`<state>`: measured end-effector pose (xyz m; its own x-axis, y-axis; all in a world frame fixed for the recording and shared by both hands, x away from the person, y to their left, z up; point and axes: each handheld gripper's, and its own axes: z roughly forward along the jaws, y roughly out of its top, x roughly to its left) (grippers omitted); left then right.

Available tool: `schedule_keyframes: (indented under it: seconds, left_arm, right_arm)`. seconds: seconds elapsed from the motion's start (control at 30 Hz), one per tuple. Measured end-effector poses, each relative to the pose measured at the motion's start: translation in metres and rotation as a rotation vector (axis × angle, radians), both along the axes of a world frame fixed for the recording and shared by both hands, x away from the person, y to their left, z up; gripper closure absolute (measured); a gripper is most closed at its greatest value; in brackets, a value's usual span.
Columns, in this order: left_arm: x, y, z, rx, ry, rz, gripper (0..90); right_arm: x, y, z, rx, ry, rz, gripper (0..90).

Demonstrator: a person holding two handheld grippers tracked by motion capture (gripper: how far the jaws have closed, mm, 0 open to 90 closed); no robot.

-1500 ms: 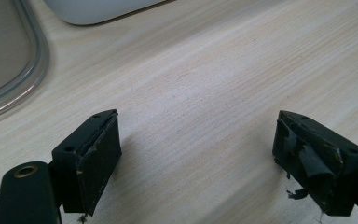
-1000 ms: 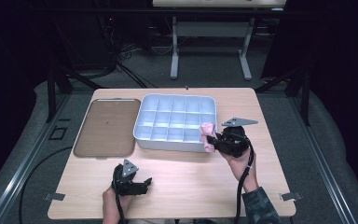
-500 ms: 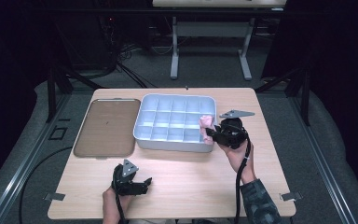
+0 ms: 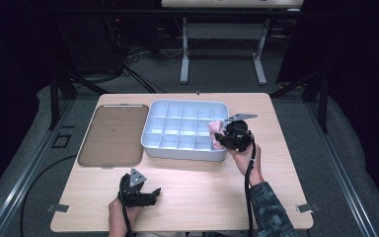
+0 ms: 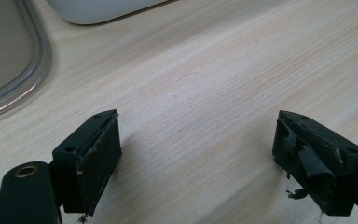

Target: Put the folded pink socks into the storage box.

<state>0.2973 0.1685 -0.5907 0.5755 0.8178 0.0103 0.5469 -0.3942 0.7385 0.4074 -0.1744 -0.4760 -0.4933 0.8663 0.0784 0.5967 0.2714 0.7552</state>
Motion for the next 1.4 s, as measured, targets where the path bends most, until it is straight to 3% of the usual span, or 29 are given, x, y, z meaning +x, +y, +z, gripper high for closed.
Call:
schedule_keyframes:
  seconds: [0.8,1.1,1.23,1.4]
  left_arm:
    - [0.000,0.000,0.000,0.000,0.000,0.000,15.0]
    - [0.000,0.000,0.000,0.000,-0.001,0.000,14.9]
    - [0.000,0.000,0.000,0.000,-0.001,0.000,15.0]
    - [0.000,0.000,0.000,0.000,-0.001,0.000,15.0]
  right_arm:
    - [0.021,0.021,-0.024,-0.196,0.048,-0.019,71.0]
    - [0.023,0.022,-0.028,-0.218,0.078,-0.030,67.0]
    - [0.023,0.021,-0.028,-0.233,0.096,-0.024,60.5]
    - [0.020,0.022,-0.024,-0.214,0.087,-0.017,52.5]
